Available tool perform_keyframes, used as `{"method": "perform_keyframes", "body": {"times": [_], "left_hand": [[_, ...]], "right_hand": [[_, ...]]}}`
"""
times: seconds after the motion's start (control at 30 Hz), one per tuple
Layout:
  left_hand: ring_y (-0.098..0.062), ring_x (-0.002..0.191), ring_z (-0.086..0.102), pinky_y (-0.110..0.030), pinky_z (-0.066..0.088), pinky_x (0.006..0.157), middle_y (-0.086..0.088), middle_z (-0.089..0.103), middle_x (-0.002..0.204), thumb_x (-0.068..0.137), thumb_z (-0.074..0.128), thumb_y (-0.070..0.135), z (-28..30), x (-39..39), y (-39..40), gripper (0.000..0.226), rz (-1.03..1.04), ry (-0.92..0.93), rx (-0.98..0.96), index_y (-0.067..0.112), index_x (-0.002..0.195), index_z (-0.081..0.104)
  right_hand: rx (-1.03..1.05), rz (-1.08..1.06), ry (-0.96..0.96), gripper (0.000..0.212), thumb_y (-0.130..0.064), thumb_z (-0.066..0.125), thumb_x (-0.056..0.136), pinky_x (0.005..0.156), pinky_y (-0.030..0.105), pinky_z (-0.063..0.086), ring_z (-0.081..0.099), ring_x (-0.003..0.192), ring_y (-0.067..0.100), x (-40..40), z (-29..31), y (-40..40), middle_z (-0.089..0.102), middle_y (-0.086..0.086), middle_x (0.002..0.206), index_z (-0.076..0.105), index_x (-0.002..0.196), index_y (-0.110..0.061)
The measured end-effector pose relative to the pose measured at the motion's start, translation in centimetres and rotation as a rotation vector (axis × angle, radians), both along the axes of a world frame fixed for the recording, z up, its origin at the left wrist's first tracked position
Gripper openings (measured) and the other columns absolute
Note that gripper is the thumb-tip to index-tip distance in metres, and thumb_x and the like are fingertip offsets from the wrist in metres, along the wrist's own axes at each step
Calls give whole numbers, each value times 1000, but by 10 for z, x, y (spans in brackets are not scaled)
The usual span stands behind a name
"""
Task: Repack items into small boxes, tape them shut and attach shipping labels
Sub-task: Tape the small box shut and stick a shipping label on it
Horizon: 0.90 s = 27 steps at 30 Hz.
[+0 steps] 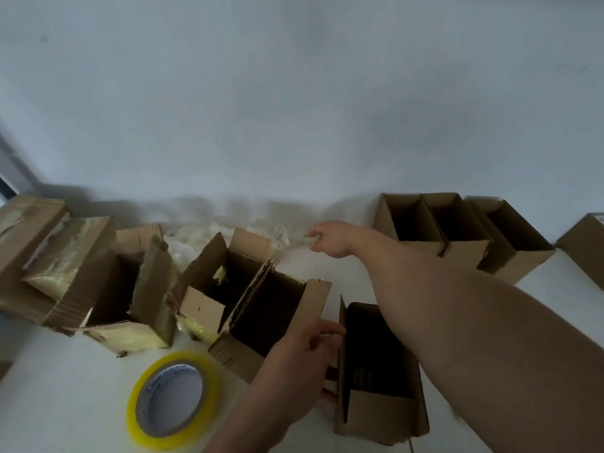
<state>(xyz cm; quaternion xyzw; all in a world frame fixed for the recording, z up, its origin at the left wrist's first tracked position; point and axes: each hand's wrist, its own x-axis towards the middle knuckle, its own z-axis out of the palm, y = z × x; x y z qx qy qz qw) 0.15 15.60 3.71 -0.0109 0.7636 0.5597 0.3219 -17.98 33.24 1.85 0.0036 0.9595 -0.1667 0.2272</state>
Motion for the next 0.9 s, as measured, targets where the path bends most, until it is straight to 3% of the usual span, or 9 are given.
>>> {"method": "perform_keyframes", "body": {"times": [0.07,0.17,0.33,0.47,0.53,0.63,0.8,0.9], "left_hand": [[-20,88,69,-35,61,67,4,64,107,100,53,25,3,-1,-2,20,15,-68,65,35,99,70],[-18,80,71,-33,60,63,-1,65,104,101,51,18,2,-4,-2,24,34,-104,104,28,96,72],[-28,87,72,-51,60,75,-8,66,109,100,52,15,-5,-8,-4,29,19,-150,151,28,89,75],[-22,75,72,-40,61,69,-8,65,107,100,53,14,-9,-13,-5,28,28,-180,206,24,87,76],[-18,71,71,-37,61,68,-6,68,101,100,54,13,-9,-13,-6,25,29,-177,220,21,91,75],[-21,80,72,-39,61,72,-6,68,105,98,56,15,-13,-16,-8,21,8,-176,219,22,94,75],[-22,86,71,-32,59,68,-2,67,107,97,59,19,-17,-17,-11,17,-7,-148,193,26,100,74],[-24,90,72,-34,60,68,-4,68,111,98,57,19,-19,-17,-11,18,-16,-154,198,25,106,72]], "right_hand": [[45,35,-1,53,-29,48,102,114,39,30,33,142,26,-8,-2,-8,30,4,157,31,152,-23],[65,93,23,59,-16,43,100,117,41,26,25,146,26,-20,-5,-24,20,2,162,23,154,-26],[64,128,28,69,4,35,96,119,37,23,18,149,25,-31,-17,-41,11,1,164,15,157,-23],[98,108,8,72,1,36,98,120,36,21,16,149,26,-40,-25,-37,6,2,165,4,157,-23],[123,95,-14,74,-3,38,98,117,37,27,22,148,28,-40,-29,-35,9,3,164,-1,157,-25],[150,60,-35,78,-5,41,97,114,40,34,30,144,30,-41,-42,-34,17,5,163,-5,156,-26],[286,33,-4,70,-15,50,97,101,44,45,44,131,36,-36,-59,-32,28,14,154,13,156,-22],[401,31,74,63,-9,50,94,104,46,41,34,134,36,-34,-61,-30,17,13,154,30,151,-26]]}}
